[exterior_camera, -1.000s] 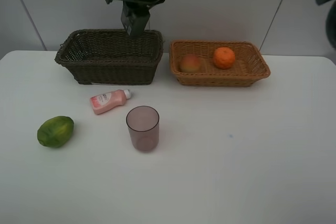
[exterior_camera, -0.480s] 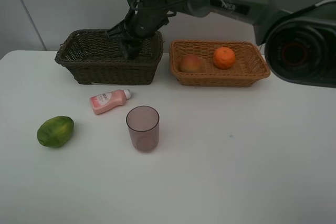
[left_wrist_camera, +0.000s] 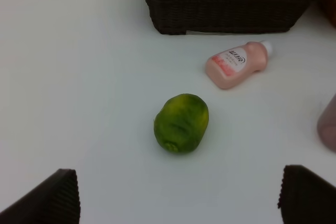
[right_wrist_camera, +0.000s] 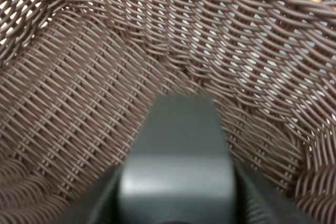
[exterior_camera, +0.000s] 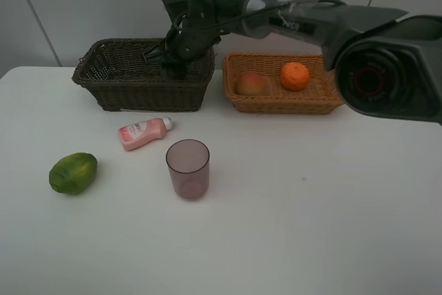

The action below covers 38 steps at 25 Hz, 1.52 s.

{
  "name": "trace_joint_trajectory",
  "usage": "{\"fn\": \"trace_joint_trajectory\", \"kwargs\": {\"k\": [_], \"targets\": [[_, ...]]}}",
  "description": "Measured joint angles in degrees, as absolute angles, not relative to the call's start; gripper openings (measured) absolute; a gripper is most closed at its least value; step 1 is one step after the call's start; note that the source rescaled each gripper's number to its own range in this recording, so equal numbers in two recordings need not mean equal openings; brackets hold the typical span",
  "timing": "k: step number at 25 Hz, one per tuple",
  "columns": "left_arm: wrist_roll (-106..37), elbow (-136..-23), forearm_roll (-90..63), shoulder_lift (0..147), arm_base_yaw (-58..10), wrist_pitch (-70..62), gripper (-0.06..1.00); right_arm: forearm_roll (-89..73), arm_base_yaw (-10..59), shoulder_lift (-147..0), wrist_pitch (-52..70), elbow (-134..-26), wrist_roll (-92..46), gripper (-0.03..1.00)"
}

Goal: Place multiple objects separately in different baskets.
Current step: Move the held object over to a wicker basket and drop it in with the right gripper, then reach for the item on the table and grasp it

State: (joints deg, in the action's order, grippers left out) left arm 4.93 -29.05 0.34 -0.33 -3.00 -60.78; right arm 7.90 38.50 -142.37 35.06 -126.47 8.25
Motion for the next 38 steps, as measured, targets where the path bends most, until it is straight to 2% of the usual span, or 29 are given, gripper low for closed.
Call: {"fn": "trace_joint_trajectory", "kwargs": {"k": [3,5,11,16,20,23,30,35,38], "targets": [[4.93,-29.05,0.34,-0.33,-3.00,-60.78,0.98,7.90,38.50,-142.10,35.13,-126.47,8.25,0.49],[4.93,-29.05,0.34,-0.33,-3.00,-60.78,0.98,7.90,38.50,-141.98,35.72,-126.47,8.25,0.63],[4.93,-29.05,0.34,-0.33,-3.00,-60.78,0.98,6.09,38.43,-138.88,43.38,-126.47,8.25,0.72],[4.93,-29.05,0.34,-0.33,-3.00,-60.78,0.98,3.52,36.76,-134.09,51.84,-126.35,7.47,0.89],[4.93,-29.05,0.34,-0.33,-3.00,-60.78,0.98,3.30,33.45,-128.73,56.33,-119.86,7.41,0.93],[4.93,-29.05,0.34,-0.33,-3.00,-60.78,0.98,2.59,29.79,-121.45,56.74,-108.69,7.41,0.94],[4.93,-29.05,0.34,-0.33,-3.00,-60.78,0.98,0.88,16.12,-100.61,53.66,-80.58,7.41,0.94],[4.93,-29.05,0.34,-0.33,-3.00,-60.78,0.98,1.47,5.55,-84.52,53.60,-65.34,7.41,0.94],[4.93,-29.05,0.34,-0.33,-3.00,-60.78,0.98,1.77,3.09,-73.27,53.72,-58.60,7.41,0.94]]}}
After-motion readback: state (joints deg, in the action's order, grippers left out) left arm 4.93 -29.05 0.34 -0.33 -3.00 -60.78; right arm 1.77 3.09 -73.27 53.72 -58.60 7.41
